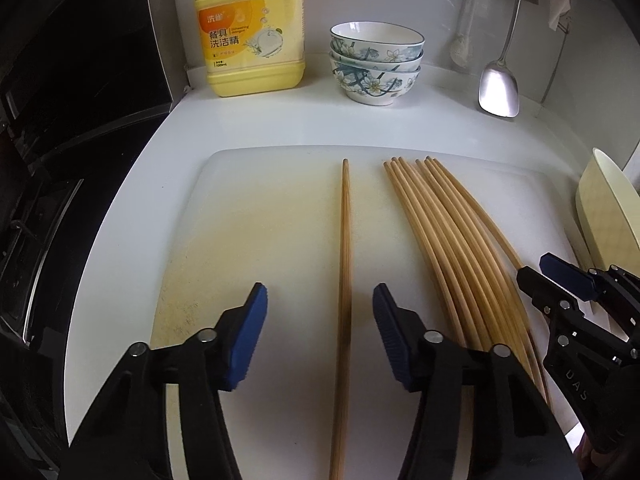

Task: Organize utensils
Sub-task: 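Close the left tool on one chopstick while the right tool grasps another chopstick, then lift and carry the held chopsticks with both tools over the cream basin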

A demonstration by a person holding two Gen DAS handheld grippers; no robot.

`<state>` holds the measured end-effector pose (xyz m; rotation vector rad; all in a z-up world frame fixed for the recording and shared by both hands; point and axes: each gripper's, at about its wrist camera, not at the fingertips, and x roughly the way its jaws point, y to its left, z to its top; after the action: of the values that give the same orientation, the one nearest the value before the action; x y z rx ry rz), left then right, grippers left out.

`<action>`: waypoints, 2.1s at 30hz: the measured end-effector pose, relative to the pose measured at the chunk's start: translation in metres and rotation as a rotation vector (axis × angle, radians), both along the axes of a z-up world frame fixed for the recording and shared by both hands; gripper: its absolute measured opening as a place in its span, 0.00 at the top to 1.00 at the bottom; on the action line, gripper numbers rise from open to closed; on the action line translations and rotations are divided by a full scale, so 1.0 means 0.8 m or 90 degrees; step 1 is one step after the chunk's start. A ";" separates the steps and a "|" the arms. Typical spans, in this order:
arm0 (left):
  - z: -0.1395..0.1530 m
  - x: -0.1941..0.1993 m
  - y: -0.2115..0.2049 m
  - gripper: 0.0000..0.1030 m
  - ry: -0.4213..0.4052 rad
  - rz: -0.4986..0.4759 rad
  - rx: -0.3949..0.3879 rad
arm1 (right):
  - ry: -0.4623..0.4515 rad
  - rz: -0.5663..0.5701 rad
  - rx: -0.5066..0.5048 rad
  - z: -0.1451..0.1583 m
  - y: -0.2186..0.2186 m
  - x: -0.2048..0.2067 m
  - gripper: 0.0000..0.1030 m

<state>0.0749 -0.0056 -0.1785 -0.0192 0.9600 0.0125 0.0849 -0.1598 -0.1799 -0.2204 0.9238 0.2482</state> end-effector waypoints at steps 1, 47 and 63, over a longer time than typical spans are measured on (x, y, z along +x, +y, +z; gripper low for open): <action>0.001 0.000 -0.002 0.64 -0.001 -0.006 0.001 | 0.002 0.004 0.001 0.000 0.002 0.000 0.83; 0.176 -0.018 -0.165 0.93 -0.045 -0.371 -0.112 | -0.069 -0.353 0.089 0.172 -0.176 -0.105 0.94; 0.144 0.042 -0.397 0.93 0.015 -0.458 -0.114 | -0.017 -0.416 0.148 0.135 -0.379 -0.047 0.94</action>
<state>0.1082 -0.3236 -0.0631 0.1623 0.9454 -0.7378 0.0472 -0.4629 -0.0719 0.2939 0.8863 -0.2514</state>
